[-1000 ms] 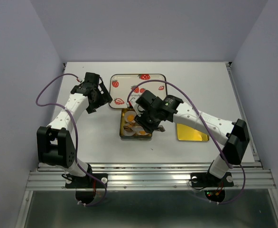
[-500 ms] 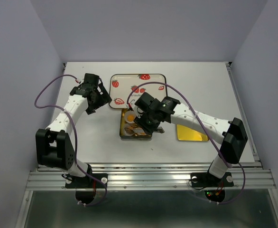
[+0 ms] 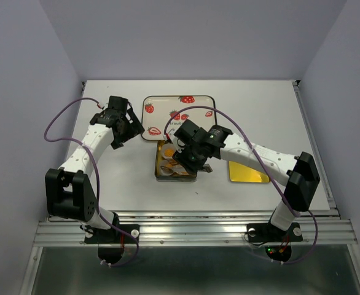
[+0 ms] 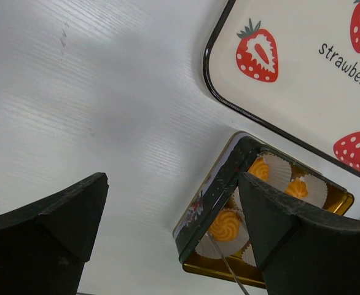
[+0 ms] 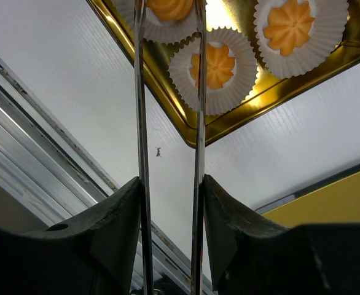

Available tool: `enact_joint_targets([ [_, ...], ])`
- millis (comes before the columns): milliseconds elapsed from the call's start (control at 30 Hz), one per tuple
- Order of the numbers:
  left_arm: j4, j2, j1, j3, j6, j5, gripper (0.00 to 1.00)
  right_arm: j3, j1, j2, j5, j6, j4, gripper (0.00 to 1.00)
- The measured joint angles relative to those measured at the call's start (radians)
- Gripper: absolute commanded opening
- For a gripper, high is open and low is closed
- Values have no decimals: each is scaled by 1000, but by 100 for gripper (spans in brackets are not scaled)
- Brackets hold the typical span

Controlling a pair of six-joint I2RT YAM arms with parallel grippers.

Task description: Pack the cookies

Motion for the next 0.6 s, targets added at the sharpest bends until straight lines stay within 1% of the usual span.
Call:
enact_joint_targets([
  [333, 0, 0, 0, -2, 0, 0, 99, 0, 0, 0, 4, 3, 6, 49],
  [600, 0, 0, 0, -2, 0, 1, 99, 5, 0, 0, 39, 8, 15, 46],
])
